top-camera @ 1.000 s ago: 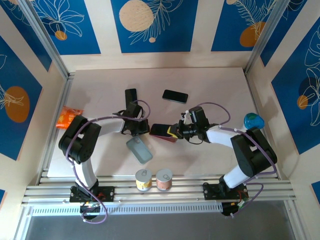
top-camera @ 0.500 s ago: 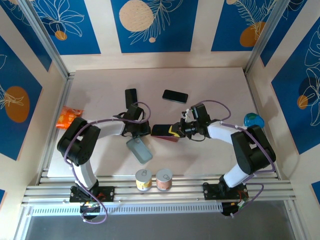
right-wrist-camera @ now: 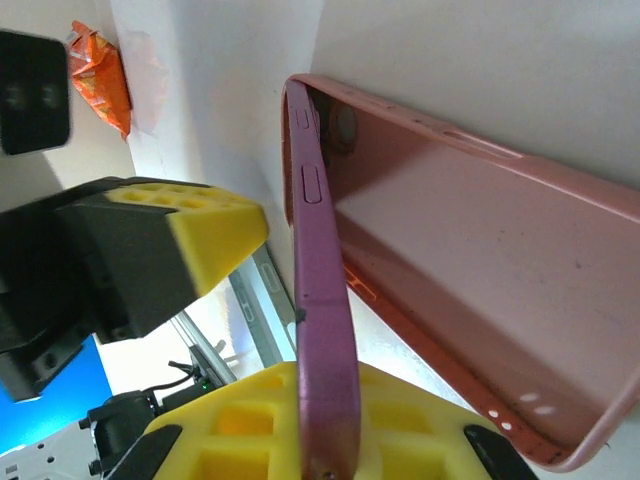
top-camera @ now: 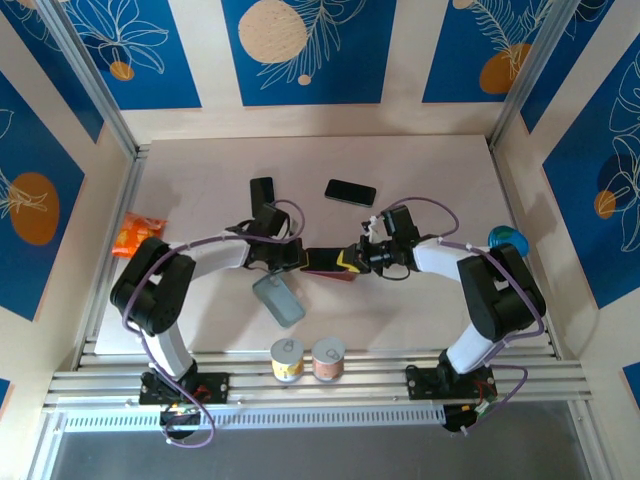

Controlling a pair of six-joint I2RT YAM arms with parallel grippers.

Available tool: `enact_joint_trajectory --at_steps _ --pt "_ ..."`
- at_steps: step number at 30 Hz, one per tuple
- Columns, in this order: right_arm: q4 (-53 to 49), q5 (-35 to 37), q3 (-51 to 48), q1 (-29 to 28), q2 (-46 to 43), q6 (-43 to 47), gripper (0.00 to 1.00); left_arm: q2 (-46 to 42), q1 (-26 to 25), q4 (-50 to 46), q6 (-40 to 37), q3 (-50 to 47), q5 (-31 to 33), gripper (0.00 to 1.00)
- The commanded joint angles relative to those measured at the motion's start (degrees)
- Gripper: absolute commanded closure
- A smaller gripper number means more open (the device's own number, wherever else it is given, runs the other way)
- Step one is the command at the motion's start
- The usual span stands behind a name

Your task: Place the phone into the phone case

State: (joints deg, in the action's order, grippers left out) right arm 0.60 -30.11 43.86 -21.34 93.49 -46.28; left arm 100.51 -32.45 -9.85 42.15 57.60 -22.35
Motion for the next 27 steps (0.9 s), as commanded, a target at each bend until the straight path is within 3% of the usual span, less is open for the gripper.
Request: enact_joint_trajectory --at_steps 1,27 --pt "-4.2 5.1 0.7 -0.1 2.4 2.1 1.0 -1.2 0.6 -4.4 -4.1 4.4 -1.6 1.0" --pt "-5.1 5.6 2.1 0.1 5.2 2.7 1.0 6.0 3.5 -8.1 -9.1 4.7 7.1 1.0"
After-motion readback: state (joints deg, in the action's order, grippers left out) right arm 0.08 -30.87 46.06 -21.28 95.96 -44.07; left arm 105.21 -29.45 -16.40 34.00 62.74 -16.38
